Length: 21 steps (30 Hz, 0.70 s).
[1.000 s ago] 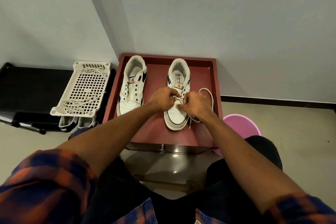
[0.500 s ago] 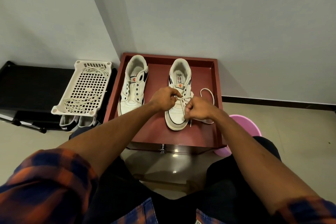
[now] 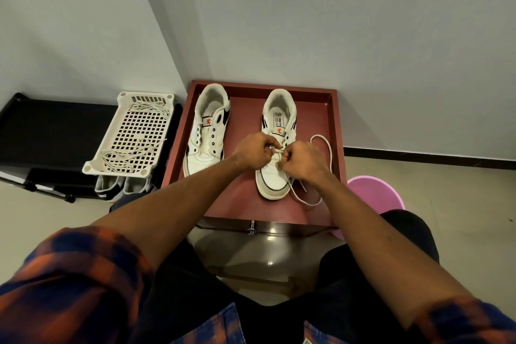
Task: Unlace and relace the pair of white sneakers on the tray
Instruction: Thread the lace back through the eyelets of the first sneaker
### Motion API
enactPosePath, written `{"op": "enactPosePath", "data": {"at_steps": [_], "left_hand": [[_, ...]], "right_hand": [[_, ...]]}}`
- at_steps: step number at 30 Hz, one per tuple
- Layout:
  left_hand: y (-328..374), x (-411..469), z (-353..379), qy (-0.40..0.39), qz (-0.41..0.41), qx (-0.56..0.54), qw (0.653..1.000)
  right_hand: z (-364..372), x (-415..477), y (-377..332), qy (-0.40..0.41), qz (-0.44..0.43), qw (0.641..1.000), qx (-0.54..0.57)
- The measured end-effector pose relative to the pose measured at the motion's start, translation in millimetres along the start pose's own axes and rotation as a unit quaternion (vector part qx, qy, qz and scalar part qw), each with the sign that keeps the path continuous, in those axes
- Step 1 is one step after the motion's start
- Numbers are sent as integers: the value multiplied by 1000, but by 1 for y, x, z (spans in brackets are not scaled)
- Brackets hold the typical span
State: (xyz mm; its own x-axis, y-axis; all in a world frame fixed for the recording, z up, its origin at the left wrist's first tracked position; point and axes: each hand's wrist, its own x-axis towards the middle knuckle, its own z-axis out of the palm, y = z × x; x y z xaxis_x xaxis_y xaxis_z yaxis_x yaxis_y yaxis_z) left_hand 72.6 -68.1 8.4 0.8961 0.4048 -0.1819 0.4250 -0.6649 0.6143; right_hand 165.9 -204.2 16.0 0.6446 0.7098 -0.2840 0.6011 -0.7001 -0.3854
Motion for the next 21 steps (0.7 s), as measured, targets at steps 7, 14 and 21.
{"op": "enactPosePath", "data": {"at_steps": [7,14,21], "left_hand": [[-1,0,0,4,0,0,1000],[-3,1,1,7,6,1,1000],[-4,1,2,-2,7,-1,1000]], "right_hand": [[4,-2,-4,76,42,996,0],[4,0,-19,76,18,993,-92],[-2,3,-4,-116,-16,991,68]]}}
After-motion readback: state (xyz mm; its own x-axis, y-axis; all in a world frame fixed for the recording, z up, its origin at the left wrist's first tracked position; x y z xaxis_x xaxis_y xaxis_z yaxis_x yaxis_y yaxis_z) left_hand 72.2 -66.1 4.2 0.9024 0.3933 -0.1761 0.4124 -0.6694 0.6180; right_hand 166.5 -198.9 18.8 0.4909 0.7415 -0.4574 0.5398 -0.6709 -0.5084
